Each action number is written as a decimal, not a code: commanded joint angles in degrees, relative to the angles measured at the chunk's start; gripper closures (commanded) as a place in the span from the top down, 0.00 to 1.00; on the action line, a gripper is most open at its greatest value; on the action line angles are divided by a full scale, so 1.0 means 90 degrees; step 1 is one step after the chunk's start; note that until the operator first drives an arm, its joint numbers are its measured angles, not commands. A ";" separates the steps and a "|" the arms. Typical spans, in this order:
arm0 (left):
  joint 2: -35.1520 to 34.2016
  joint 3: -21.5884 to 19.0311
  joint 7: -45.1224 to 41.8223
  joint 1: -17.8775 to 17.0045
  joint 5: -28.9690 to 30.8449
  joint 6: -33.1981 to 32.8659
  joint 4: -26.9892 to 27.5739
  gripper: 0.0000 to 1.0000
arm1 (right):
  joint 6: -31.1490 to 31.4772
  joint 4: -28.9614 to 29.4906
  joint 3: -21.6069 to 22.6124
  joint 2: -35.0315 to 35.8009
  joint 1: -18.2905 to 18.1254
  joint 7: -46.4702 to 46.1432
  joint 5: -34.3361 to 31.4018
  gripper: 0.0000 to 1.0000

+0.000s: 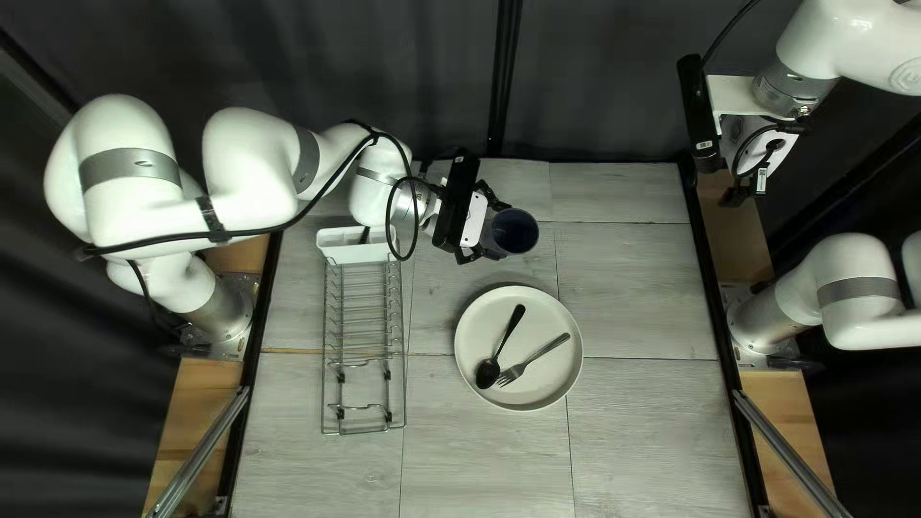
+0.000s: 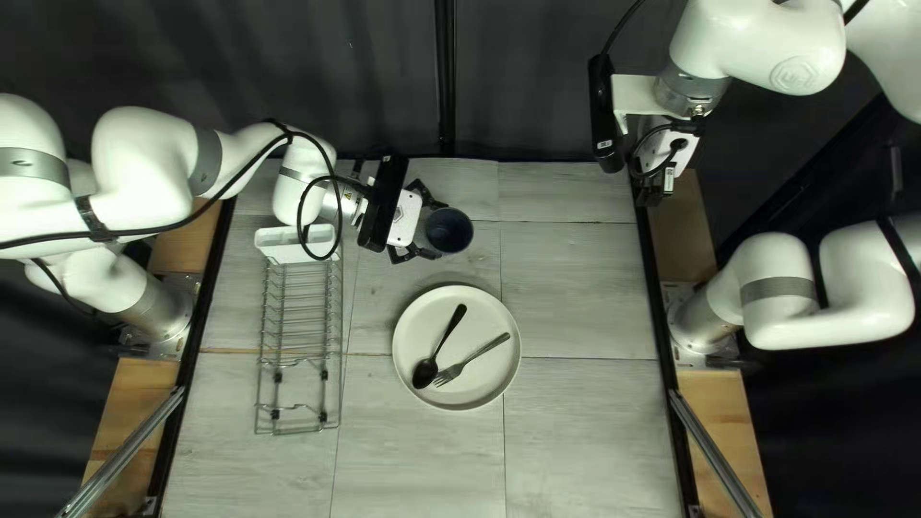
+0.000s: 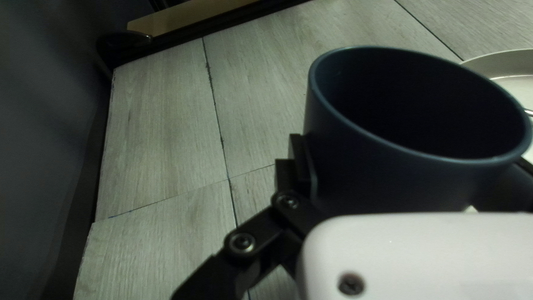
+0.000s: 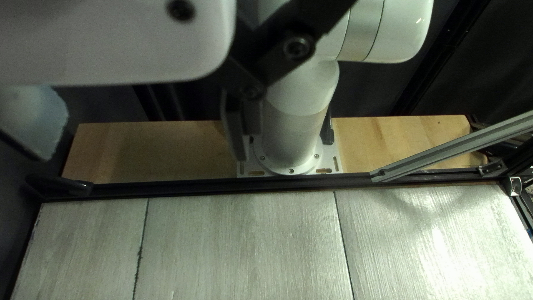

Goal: Pick up and place plate onto table. Place down one fork to the left of the plate. Place spoon and knife to the right of the plate. Place cup above the knife and spoon

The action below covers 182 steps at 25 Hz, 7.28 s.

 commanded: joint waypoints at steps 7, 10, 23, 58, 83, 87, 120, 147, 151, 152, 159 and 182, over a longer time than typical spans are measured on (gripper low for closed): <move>-0.0735 -0.0148 -0.0423 -0.0501 0.0570 -0.1759 0.0646 0.00 | 0.0000 0.0000 0.0000 0.0000 0.0000 0.0000 0.0000 1.00; -0.0480 -0.0182 -0.0833 -0.0396 0.0935 -0.1704 0.0961 0.00 | 0.0000 0.0000 0.0000 0.0000 0.0000 0.0000 0.0000 1.00; 0.0565 -0.0213 -0.1671 0.0279 0.1384 -0.0630 0.1655 0.00 | 0.0000 0.0000 0.0000 0.0000 0.0000 0.0000 0.0000 1.00; 0.1395 -0.0417 -0.1346 0.0719 0.0432 0.0537 0.1477 1.00 | 0.0000 0.0000 0.0000 0.0000 0.0000 0.0000 0.0000 1.00; 0.0949 -0.0231 -0.1727 0.0666 0.1223 0.0170 0.1600 1.00 | 0.0000 0.0000 0.0000 0.0000 0.0000 0.0000 0.0000 1.00; 0.1235 -0.0311 -0.1644 0.0759 0.0956 0.0408 0.1630 1.00 | 0.0000 0.0000 0.0000 0.0000 0.0000 0.0000 0.0000 1.00; 0.1629 -0.0259 -0.2361 0.0990 0.1553 0.0264 0.1696 1.00 | 0.0000 0.0000 0.0000 0.0000 0.0000 0.0000 0.0000 1.00; -0.2794 -0.0122 -0.6581 0.0661 0.7632 -0.2936 -0.0363 1.00 | 0.0000 0.0000 0.0000 0.0000 0.0000 0.0000 0.0000 1.00; -0.4128 -0.2128 -0.9412 0.2707 1.0480 -0.3020 -0.1318 1.00 | 0.0000 0.0000 0.0000 0.0000 0.0000 0.0000 0.0000 1.00; -0.4128 -0.2128 -0.9412 0.2707 1.0480 -0.3020 -0.1318 1.00 | 0.0000 0.0000 0.0000 0.0000 0.0000 0.0000 0.0000 1.00; -0.5592 -0.4709 -1.2772 0.5032 1.3737 -0.0528 -0.1084 1.00 | 0.0000 0.0000 0.0000 0.0000 0.0000 0.0000 0.0000 1.00; -0.4662 -0.5655 -1.3988 0.5689 1.5236 0.2703 0.0948 1.00 | 0.0000 0.0000 0.0000 0.0000 0.0000 0.0000 0.0000 1.00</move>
